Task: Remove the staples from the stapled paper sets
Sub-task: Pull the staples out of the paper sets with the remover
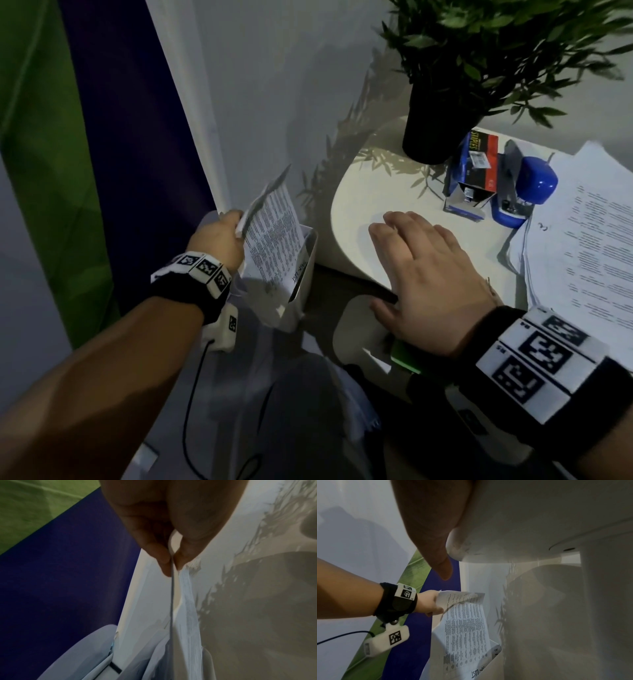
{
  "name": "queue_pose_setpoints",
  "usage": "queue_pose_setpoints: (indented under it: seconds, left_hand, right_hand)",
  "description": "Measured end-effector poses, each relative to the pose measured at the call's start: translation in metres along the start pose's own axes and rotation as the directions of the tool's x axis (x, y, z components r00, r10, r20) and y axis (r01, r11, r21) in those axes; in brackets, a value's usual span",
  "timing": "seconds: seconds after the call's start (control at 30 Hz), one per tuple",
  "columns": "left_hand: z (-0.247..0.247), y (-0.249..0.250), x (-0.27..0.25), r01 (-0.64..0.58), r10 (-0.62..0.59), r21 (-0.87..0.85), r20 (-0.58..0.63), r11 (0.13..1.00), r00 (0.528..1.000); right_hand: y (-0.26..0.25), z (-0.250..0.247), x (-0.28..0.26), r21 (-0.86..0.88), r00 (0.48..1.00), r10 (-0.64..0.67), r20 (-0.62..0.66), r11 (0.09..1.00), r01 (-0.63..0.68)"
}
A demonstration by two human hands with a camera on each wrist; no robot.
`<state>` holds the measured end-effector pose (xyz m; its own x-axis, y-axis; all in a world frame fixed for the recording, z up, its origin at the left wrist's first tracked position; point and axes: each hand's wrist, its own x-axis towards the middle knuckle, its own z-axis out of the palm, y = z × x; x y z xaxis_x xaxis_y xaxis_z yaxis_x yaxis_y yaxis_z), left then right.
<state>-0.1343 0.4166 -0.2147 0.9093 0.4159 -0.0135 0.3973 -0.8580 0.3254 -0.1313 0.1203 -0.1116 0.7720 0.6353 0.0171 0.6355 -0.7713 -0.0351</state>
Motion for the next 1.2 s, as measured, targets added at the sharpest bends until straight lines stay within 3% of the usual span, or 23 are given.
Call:
queue_pose_setpoints:
  seconds: [0.13,0.47,0.7,0.8,0.93,1.0,1.13,1.2]
  left_hand:
    - [-0.004,0.003,0.011,-0.088,0.090,0.039,-0.073,0.995,0.993]
    - [0.027,0.017,0.020,-0.049,0.006,-0.223,-0.190,0.974,0.982]
    - [0.052,0.009,0.026,-0.077,0.086,-0.200,0.036,0.977,0.996]
    - [0.055,-0.002,0.027,-0.025,0.042,-0.151,0.111,0.988,0.993]
    - [0.057,-0.018,0.027,-0.003,0.013,-0.117,0.079,0.993,0.997]
    - [0.063,-0.019,0.025,0.028,-0.013,-0.193,0.077,0.981,0.997]
    - [0.068,0.006,0.021,0.123,-0.106,-0.111,0.151,0.986,0.983]
    - [0.062,0.023,0.021,0.144,-0.133,-0.106,0.104,0.984,0.986]
  right_hand:
    - [-0.001,0.000,-0.001,0.001,1.000,0.003,0.008,1.000,-0.003]
    - [-0.001,0.002,0.000,0.011,0.999,-0.003,-0.032,1.000,0.004]
    - [0.001,0.003,0.001,-0.016,0.999,-0.011,-0.032,1.000,0.011]
    - [0.001,0.004,0.001,-0.006,0.999,-0.013,-0.037,1.000,0.012]
    - [0.000,0.004,0.001,0.006,0.997,-0.015,-0.074,1.000,0.016]
    - [-0.001,0.004,0.001,-0.001,0.997,-0.017,-0.078,1.000,0.017]
    - [-0.001,0.004,0.001,-0.019,0.996,-0.022,-0.085,1.000,0.020]
    - [-0.001,0.004,0.001,-0.023,0.996,-0.025,-0.080,0.999,0.023]
